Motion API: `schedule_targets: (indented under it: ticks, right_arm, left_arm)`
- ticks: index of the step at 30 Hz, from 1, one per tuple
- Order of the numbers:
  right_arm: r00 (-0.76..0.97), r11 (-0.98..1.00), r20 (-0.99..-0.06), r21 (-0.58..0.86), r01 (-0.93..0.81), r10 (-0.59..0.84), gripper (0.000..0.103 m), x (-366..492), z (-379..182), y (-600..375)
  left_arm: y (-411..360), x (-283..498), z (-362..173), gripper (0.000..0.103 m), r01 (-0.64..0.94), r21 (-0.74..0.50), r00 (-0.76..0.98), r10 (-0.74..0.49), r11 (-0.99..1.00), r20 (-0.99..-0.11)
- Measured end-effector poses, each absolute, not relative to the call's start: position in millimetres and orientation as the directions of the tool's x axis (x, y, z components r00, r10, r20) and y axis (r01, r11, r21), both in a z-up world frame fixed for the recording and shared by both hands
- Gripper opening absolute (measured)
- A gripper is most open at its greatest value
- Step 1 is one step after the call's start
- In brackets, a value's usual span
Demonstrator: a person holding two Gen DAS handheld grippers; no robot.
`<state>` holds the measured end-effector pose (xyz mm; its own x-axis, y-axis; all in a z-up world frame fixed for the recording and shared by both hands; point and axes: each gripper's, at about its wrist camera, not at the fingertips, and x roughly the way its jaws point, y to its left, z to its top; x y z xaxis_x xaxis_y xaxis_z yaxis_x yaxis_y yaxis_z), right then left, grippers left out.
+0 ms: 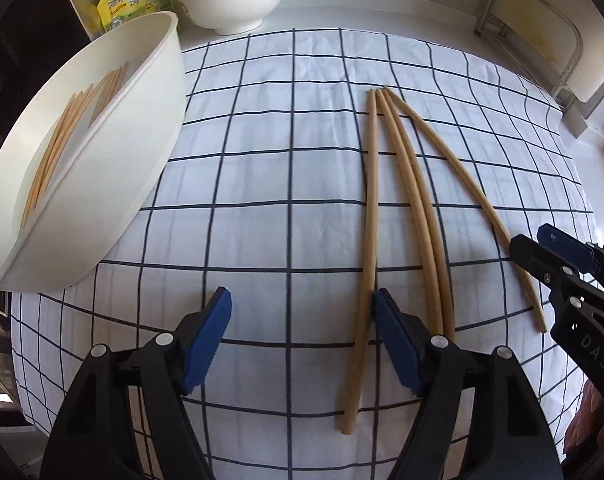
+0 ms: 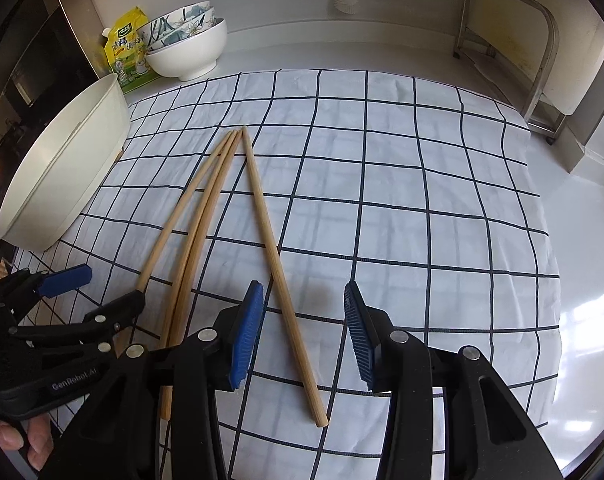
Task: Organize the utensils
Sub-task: 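Move both open tools back toward the remaining chopsticks, then close the left tool on a chopstick while the right tool grasps another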
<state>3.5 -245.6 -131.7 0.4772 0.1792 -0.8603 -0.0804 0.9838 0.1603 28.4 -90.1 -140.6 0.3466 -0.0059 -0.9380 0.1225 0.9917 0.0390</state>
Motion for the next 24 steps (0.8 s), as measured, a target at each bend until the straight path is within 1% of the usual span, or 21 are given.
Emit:
schedule_targets:
  ticks: [4,12,13,14,15,16,17,18,19,20,24]
  right_arm:
    - [0.471,0.985,-0.865,0.146,-0.096,0.174,0.040,9,-137,-242]
    - [0.493,0.989,-0.858,0.102,-0.110,0.143,0.040,21,-140,-234]
    - [0.497,0.989,-0.857,0.092,-0.118,0.139,0.040,22,-141,-232]
    - [0.499,0.988,-0.856,0.084,-0.127,0.137,0.040,22,-141,-229]
    - [0.502,0.988,-0.855,0.076,-0.134,0.134,0.040,22,-141,-227]
    - [0.503,0.988,-0.854,0.068,-0.141,0.131,0.037,23,-141,-225]
    - [0.504,0.987,-0.853,0.067,-0.147,0.133,0.028,23,-141,-223]
    - [0.504,0.986,-0.853,0.067,-0.150,0.134,0.022,24,-140,-222]
    - [0.502,0.986,-0.854,0.071,-0.150,0.138,0.009,25,-140,-221]
    - [0.500,0.986,-0.854,0.081,-0.148,0.145,0.008,26,-140,-222]
    - [0.489,0.984,-0.854,0.133,-0.120,0.175,0.006,26,-140,-228]
  left_arm:
    - [-84,35,-141,0.073,0.103,0.033,0.346,-0.005,0.994,-0.938]
    - [-104,57,-141,0.072,0.146,0.047,0.374,-0.011,0.988,-0.927]
    - [-107,57,-140,0.066,0.156,0.044,0.380,-0.019,0.987,-0.925]
    - [-109,58,-139,0.056,0.169,0.033,0.382,-0.035,0.985,-0.923]
    - [-110,58,-138,0.051,0.181,0.018,0.380,-0.053,0.983,-0.923]
    - [-112,58,-138,0.042,0.192,0.007,0.378,-0.067,0.981,-0.923]
    - [-115,58,-137,0.034,0.202,0.008,0.379,-0.070,0.979,-0.923]
    - [-117,58,-136,0.028,0.214,0.007,0.379,-0.076,0.977,-0.922]
    - [-119,57,-136,0.017,0.221,0.003,0.376,-0.083,0.975,-0.923]
    - [-120,57,-135,0.010,0.226,0.002,0.372,-0.084,0.974,-0.925]
    - [-119,54,-134,0.007,0.233,-0.024,0.346,-0.106,0.972,-0.932]
